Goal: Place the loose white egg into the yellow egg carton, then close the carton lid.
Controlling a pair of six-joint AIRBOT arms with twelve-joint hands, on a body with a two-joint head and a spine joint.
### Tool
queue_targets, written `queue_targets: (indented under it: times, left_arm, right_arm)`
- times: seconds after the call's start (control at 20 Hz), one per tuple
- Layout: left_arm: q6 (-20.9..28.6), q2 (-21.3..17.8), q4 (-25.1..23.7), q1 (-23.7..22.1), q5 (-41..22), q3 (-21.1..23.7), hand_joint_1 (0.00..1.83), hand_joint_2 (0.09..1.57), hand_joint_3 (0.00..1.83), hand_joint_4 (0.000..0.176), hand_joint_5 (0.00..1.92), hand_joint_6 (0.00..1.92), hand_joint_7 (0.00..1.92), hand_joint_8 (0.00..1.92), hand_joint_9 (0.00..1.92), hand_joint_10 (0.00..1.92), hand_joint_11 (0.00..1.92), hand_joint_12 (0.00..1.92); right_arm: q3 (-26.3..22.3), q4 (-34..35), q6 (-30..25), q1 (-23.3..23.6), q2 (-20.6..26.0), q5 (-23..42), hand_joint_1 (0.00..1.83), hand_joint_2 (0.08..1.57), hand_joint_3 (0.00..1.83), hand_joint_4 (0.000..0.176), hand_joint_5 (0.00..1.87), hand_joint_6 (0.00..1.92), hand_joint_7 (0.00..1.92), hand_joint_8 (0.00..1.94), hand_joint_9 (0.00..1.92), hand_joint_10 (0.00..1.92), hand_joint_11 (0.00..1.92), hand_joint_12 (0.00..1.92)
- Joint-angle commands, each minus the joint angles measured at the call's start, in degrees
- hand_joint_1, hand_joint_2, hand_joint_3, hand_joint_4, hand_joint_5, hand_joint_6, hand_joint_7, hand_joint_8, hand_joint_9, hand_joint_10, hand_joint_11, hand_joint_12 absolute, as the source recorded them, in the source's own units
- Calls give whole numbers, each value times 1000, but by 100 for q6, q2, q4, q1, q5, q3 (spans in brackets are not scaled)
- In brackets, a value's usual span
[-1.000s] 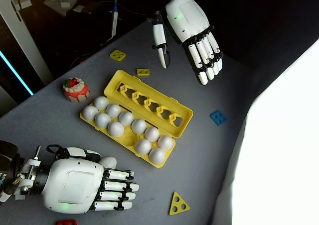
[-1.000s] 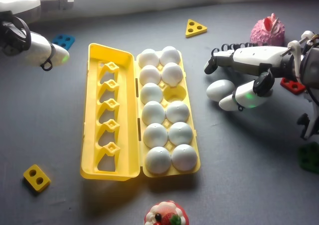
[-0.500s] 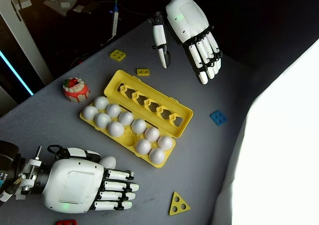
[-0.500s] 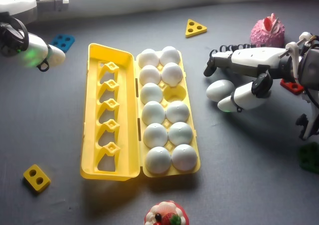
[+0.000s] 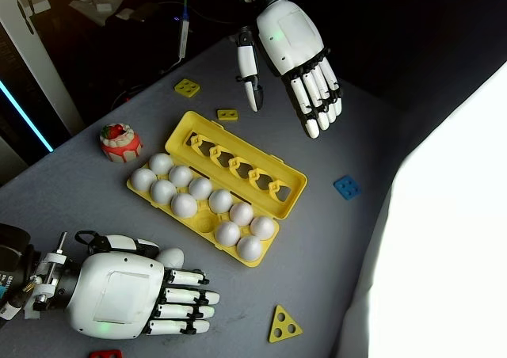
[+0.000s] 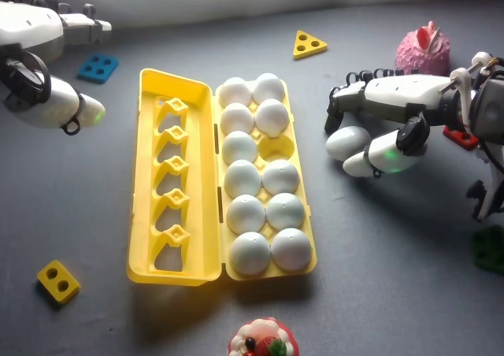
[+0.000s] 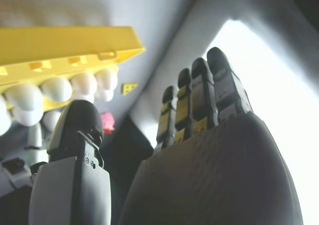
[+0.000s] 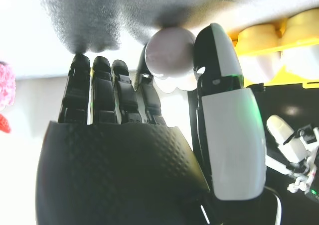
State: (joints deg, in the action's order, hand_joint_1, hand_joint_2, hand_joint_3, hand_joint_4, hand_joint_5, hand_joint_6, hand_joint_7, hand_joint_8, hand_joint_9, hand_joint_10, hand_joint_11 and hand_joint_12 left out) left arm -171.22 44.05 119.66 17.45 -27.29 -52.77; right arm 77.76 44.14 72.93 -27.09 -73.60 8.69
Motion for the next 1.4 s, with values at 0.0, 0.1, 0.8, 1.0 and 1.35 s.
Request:
queue_targets:
  times: [0.0, 0.1, 0.8, 1.0, 1.35]
  left_arm:
    - [-23, -22, -133, -25, 99, 6, 625, 1244, 0, 64, 73, 6, 110, 3, 91, 3, 0, 318]
    - [-23, -20, -76, -9, 100, 0, 615, 1245, 0, 65, 65, 2, 114, 3, 102, 6, 0, 353]
    - [-24, 4, 166, 306, 95, 3, 556, 1253, 3, 66, 65, 1, 91, 0, 67, 0, 0, 237]
    - [-22, 13, 123, 319, 121, -28, 580, 1248, 0, 75, 68, 1, 91, 3, 65, 3, 0, 262]
    - [-8, 25, 109, 301, 207, -69, 584, 1241, 0, 79, 62, 4, 107, 7, 87, 10, 0, 295]
  right_arm:
    - [9, -45, -1, 0, 5, 352, 931, 1159, 6, 0, 254, 1000, 36, 7, 0, 0, 0, 0]
    - [9, -72, -1, 10, -10, 360, 939, 1155, 4, 0, 305, 1032, 44, 9, 0, 0, 0, 0]
    - [10, -188, -1, 11, -8, 412, 1125, 1164, 0, 0, 887, 1149, 437, 53, 99, 67, 0, 0]
    - [3, -190, -2, 111, 4, 403, 1115, 1164, 0, 0, 889, 1149, 453, 47, 107, 74, 0, 0]
    - [-187, -188, -68, 491, 135, 503, 1116, 1155, 1, 0, 902, 1130, 479, 27, 113, 93, 0, 0]
